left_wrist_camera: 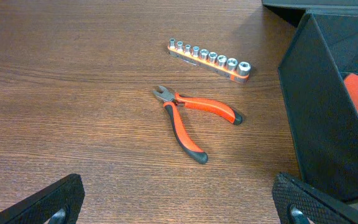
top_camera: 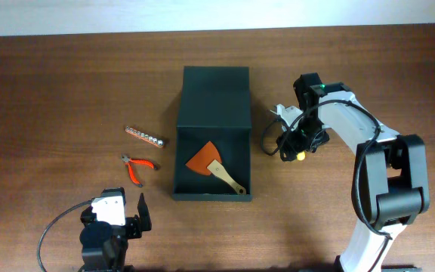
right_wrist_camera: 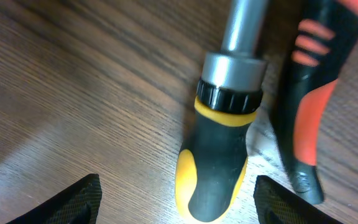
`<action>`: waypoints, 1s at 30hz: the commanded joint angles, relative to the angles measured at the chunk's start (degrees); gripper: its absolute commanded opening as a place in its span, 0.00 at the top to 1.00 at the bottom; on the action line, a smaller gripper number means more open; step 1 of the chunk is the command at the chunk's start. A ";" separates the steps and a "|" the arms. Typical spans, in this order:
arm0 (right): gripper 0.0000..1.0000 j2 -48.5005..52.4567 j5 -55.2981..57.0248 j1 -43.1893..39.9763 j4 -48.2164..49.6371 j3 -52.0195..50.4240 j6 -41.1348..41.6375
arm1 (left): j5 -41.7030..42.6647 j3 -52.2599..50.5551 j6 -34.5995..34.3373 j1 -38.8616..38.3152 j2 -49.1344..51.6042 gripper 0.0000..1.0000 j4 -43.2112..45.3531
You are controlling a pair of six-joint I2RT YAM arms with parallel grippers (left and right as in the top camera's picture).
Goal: Pack container
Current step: 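Grasp the yellow-black screwdriver handle with the right gripper and lift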
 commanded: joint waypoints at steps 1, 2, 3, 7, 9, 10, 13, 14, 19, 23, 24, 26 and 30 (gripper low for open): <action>0.23 0.72 0.52 0.35 0.35 -1.05 -0.42 | -0.02 -0.33 -0.55 0.28 -0.55 0.01 0.11; 0.23 0.72 0.52 0.37 0.57 -1.25 -0.39 | -0.02 -0.33 -0.55 0.28 -0.55 0.01 0.11; 0.23 0.72 0.52 0.37 0.85 -1.44 -0.37 | -0.02 -0.33 -0.55 0.28 -0.55 0.01 0.11; 0.23 0.72 1.53 0.37 2.89 -2.54 2.56 | -0.02 -0.33 -0.55 0.28 -0.55 0.01 0.11; 0.23 0.72 3.10 0.37 3.72 -2.78 4.63 | -0.02 -0.33 -0.55 0.28 -0.55 0.01 0.11; 0.23 0.72 4.04 0.37 4.11 -2.78 6.05 | -0.02 -0.33 -0.55 0.28 -0.55 0.01 0.11; 0.25 0.72 5.25 0.37 5.09 -2.78 9.92 | -0.02 -0.33 -0.55 0.28 -0.55 0.01 0.11; 0.26 0.72 5.25 0.37 5.31 -2.78 10.97 | -0.02 -0.33 -0.55 0.28 -0.55 0.01 0.11; 0.29 0.72 5.20 0.46 5.79 -2.78 13.62 | -0.02 -0.33 -0.55 0.28 -0.55 0.01 0.11; 0.32 0.72 5.22 1.44 5.86 -2.78 13.60 | -0.02 -0.33 -0.55 0.28 -0.55 0.01 0.11; 0.34 0.72 5.25 1.84 5.88 -2.78 13.60 | -0.02 -0.33 -0.55 0.28 -0.55 0.01 0.11; 0.37 0.72 5.31 2.75 6.12 -2.78 13.60 | -0.02 -0.33 -0.55 0.28 -0.55 0.01 0.11; 0.44 0.72 6.84 4.70 6.73 -2.78 13.62 | -0.02 -0.33 -0.55 0.28 -0.55 0.01 0.11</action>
